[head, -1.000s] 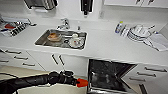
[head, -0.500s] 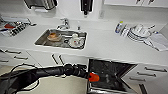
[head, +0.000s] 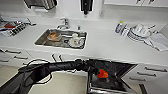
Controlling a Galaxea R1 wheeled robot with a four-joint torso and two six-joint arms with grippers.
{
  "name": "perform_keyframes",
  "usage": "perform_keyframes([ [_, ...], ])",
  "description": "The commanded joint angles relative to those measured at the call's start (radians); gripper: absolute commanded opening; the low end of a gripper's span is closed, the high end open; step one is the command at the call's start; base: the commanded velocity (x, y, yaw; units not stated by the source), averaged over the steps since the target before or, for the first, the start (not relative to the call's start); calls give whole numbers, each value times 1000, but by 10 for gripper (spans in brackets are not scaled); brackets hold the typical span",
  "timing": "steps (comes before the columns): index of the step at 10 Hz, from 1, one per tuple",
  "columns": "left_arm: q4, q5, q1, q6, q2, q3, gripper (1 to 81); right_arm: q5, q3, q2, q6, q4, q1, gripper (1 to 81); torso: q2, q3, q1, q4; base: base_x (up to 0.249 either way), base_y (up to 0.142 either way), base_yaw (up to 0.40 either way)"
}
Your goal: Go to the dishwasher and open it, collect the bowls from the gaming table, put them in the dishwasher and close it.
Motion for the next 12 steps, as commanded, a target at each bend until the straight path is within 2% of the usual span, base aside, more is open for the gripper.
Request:
perform_keyframes([
  [1,-18,13,-233,-48,106,-14,10,-45,5,-3,5,-5,-8,10,0,0,0,0,0,0,0],
  [3,-18,11,-247,-63,134,-17,10,-45,6,-2,5,-6,-6,10,0,0,0,0,0,0,0],
  [4,-17,11,-236,-74,129,-16,811,-45,8,-2,5,-6,-5,10,0,0,0,0,0,0,0],
  [8,2,11,-158,-71,37,41,811,-45,12,-3,5,-9,-5,10,0,0,0,0,0,0,0],
  [10,3,13,-117,-68,-33,97,811,-12,14,-12,5,-5,-3,10,0,0,0,0,0,0,0],
  [11,17,13,-74,-65,-81,131,811,13,17,-29,6,-5,-5,10,0,0,0,0,0,0,0],
  [12,66,13,-28,-66,-145,186,811,19,32,-61,6,-5,-3,10,0,0,0,0,0,0,0],
])
